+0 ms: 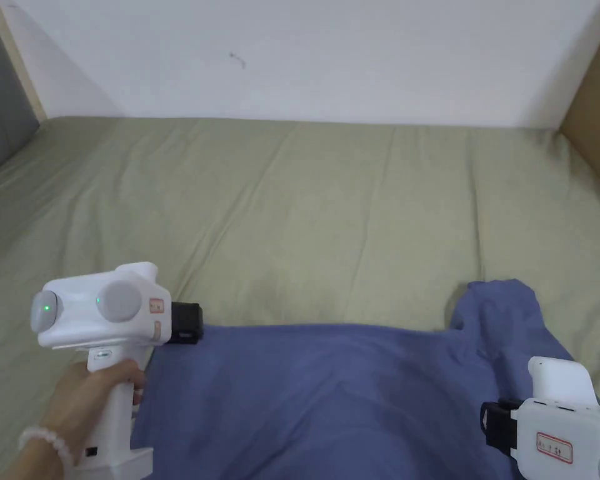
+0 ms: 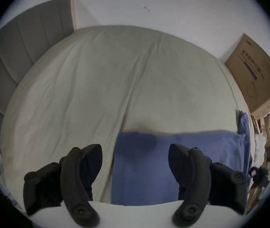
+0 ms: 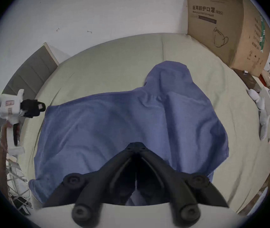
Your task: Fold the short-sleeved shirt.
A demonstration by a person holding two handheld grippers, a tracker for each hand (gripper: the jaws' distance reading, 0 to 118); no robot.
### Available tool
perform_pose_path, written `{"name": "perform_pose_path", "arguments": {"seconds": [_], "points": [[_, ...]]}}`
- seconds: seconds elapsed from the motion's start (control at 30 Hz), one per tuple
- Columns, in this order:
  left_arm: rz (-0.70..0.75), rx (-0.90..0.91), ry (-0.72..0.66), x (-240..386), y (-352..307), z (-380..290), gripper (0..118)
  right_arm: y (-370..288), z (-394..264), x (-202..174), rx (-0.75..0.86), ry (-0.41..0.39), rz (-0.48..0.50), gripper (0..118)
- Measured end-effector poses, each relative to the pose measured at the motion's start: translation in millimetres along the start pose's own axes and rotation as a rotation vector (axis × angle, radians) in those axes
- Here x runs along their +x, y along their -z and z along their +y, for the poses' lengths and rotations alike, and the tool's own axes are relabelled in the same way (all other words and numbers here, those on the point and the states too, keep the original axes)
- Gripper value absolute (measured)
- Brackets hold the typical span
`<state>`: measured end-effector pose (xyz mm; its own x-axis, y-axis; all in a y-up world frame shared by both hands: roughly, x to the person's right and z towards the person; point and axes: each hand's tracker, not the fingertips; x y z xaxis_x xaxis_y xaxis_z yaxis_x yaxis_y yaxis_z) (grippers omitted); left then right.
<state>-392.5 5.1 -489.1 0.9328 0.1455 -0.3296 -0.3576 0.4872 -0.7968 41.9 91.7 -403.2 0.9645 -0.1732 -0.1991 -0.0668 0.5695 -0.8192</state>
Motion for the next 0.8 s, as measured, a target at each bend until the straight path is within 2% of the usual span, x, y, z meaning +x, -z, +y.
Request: {"name": "perform_pose_path", "arguments": {"seconds": [0.03, 0.07, 0.1, 0.17, 0.23, 0.3, 0.33, 0.4, 0.43, 0.53, 0.63, 0.67, 0.7, 0.73, 0.8], "points": [[0.002, -0.016, -0.013, -1.0, 7.4, 3.2, 89, 51.1, -8.1, 44.3, -0.004, 0.003, 0.006, 0], [0.017, -0.026, -0.02, -2.1, 16.6, 6.4, 89, 70.2, -11.1, 60.8, -0.008, 0.008, 0.008, 0], [0.039, -0.039, -0.024, -2.4, 25.6, 5.4, 88, 78.6, -14.5, 70.0, -0.01, 0.014, 0.007, 0], [0.052, -0.078, -0.014, -3.0, 35.1, -2.9, 76, 83.1, -18.1, 77.6, -0.017, 0.029, 0.0, 0], [0.076, -0.054, 0.024, -1.0, 38.3, -11.4, 69, 82.4, -10.2, 81.6, -0.025, 0.037, -0.004, 0], [0.089, -0.041, 0.007, 6.7, 29.2, -11.5, 19, 85.6, -10.3, 91.9, -0.028, 0.042, -0.01, 0], [0.113, -0.015, 0.032, 10.0, 24.9, -9.9, 2, 82.3, -8.5, 84.4, -0.029, 0.044, -0.01, 0], [0.118, -0.028, 0.057, 10.2, 20.0, -7.6, 3, 82.9, -6.0, 90.6, -0.027, 0.05, -0.009, 0], [0.033, -0.053, 0.039, 11.6, 20.0, -7.1, 3, 82.6, -4.5, 94.3, -0.02, 0.054, -0.01, 0], [0.081, -0.029, 0.053, 14.5, 11.8, -9.0, 3, 74.6, 5.9, 103.0, 0.003, 0.085, 0.001, 0], [0.085, 0.002, 0.09, 19.8, -3.8, -8.3, 3, 71.5, 36.8, 125.7, 0.015, 0.073, -0.004, 3], [0.08, 0.004, 0.091, 15.3, -6.8, -5.7, 3, 74.4, 49.0, 133.9, 0.011, 0.062, -0.017, 31], [0.073, 0.013, 0.086, 14.7, -11.8, -4.4, 3, 78.7, 61.1, 142.9, 0.022, 0.062, -0.026, 66], [0.063, 0.021, 0.081, 14.5, -15.9, -3.1, 3, 81.3, 75.8, 145.1, 0.018, 0.059, -0.029, 93], [0.058, 0.036, 0.072, 12.4, -20.5, -0.7, 3, 94.3, 97.4, 157.1, 0.019, 0.055, -0.086, 97]]}}
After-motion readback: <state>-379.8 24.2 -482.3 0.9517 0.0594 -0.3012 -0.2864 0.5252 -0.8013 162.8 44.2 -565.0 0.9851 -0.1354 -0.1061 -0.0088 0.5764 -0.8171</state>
